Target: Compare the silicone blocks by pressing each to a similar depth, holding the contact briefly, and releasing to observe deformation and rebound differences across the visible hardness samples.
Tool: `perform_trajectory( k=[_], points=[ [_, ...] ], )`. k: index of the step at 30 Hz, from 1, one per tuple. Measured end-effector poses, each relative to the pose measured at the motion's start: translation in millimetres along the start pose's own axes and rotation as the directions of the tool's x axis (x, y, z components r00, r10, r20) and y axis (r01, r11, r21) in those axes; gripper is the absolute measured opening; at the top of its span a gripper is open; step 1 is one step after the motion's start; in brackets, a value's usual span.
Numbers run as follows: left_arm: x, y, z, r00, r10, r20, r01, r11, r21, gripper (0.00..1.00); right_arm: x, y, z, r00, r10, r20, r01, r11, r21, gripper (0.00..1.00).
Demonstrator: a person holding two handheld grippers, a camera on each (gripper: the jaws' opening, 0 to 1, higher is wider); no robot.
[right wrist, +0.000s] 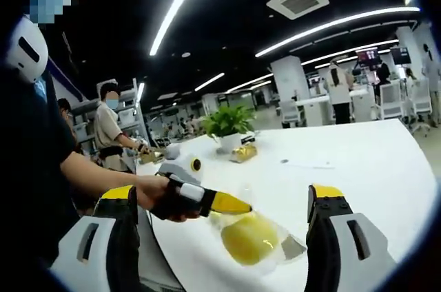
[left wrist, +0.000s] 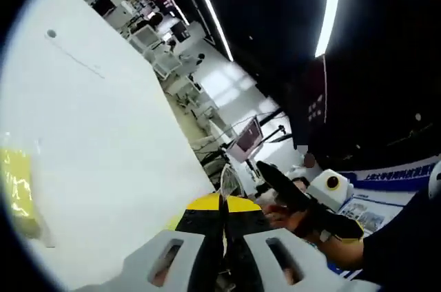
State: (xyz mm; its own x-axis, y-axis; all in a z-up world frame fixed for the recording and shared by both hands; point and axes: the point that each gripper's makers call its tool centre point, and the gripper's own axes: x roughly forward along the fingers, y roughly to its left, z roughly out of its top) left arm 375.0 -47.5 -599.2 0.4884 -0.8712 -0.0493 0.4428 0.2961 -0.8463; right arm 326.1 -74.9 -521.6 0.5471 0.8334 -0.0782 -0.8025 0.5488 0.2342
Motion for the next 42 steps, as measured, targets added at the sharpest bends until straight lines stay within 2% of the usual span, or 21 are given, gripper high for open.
perform_trajectory(
  k=[4, 5, 8, 10, 12, 16, 17, 19, 20, 21, 23, 26, 31, 37, 42],
  points=[
    [3, 16.8, 0.5, 0.999, 0.048, 0.025, -0.047, 0.998, -0.035, 0.00, -7, -10, 0.7, 1.000, -0.018, 0.011, 0.018, 1.000, 0.022, 0.96],
    [4, 23.8, 3.4, 0.996, 0.068, 0.051, -0.064, 0.994, -0.087, 0.00, -8, -12, 0.8, 1.000, -0.020, 0.012, 0.020, 1.000, 0.024, 0.96],
    [6, 39.7, 8.6, 0.990, 0.098, 0.105, -0.081, 0.984, -0.157, 0.00, -9, -16, 0.5, 1.000, -0.029, 0.008, 0.029, 0.999, 0.022, 0.96],
    [5, 47.0, 10.5, 0.985, 0.118, 0.129, -0.096, 0.981, -0.169, 0.00, -9, -17, -0.2, 1.000, -0.027, -0.001, 0.027, 0.999, 0.020, 0.96],
    [5, 56.1, 15.5, 0.979, 0.133, 0.154, -0.097, 0.971, -0.220, 0.00, -10, -18, 0.5, 1.000, -0.025, -0.001, 0.025, 1.000, 0.019, 0.96],
    [2, 74.3, 26.0, 0.968, 0.175, 0.182, -0.133, 0.965, -0.225, 0.00, -11, -19, 2.4, 1.000, -0.020, 0.004, 0.020, 1.000, 0.020, 0.96],
    [1, 78.2, 28.5, 0.966, 0.185, 0.181, -0.143, 0.965, -0.219, 0.00, -11, -19, 2.2, 1.000, -0.020, 0.003, 0.020, 1.000, 0.021, 0.96],
    [-3, 95.9, 35.1, 0.953, 0.242, 0.182, -0.207, 0.960, -0.191, 0.00, -12, -19, 1.1, 1.000, -0.018, 0.000, 0.018, 1.000, 0.021, 0.96],
    [-4, 99.9, 36.3, 0.952, 0.248, 0.176, -0.215, 0.958, -0.188, 0.00, -13, -19, 0.4, 1.000, -0.018, -0.003, 0.018, 1.000, 0.022, 0.96],
    [-6, 108.8, 37.5, 0.943, 0.282, 0.175, -0.248, 0.949, -0.194, 0.00, -14, -19, -0.5, 1.000, -0.020, -0.004, 0.020, 1.000, 0.023, 0.96],
    [-8, 118.0, 38.9, 0.937, 0.304, 0.174, -0.265, 0.940, -0.215, 0.00, -16, -19, -2.7, 1.000, -0.023, -0.008, 0.024, 0.999, 0.026, 0.96],
    [-12, 133.5, 40.6, 0.923, 0.347, 0.166, -0.313, 0.929, -0.198, 0.00, -20, -19, -8.9, 0.999, -0.035, -0.011, 0.035, 0.999, 0.031, 0.96],
    [-11, 139.5, 36.0, 0.914, 0.380, 0.140, -0.351, 0.916, -0.195, 0.00, -30, -16, -31.7, 0.998, -0.049, -0.048, 0.051, 0.998, 0.047, 0.94],
    [-6, 148.6, 36.9, 0.905, 0.416, 0.094, -0.403, 0.906, -0.126, 0.00, -43, -5, -56.8, 0.995, -0.067, -0.074, 0.074, 0.993, 0.092, 0.93],
    [-3, 156.5, 38.1, 0.894, 0.443, 0.066, -0.438, 0.896, -0.079, 0.00, -57, 1, -70.6, 0.991, -0.096, -0.092, 0.104, 0.991, 0.079, 0.88]
  ],
)
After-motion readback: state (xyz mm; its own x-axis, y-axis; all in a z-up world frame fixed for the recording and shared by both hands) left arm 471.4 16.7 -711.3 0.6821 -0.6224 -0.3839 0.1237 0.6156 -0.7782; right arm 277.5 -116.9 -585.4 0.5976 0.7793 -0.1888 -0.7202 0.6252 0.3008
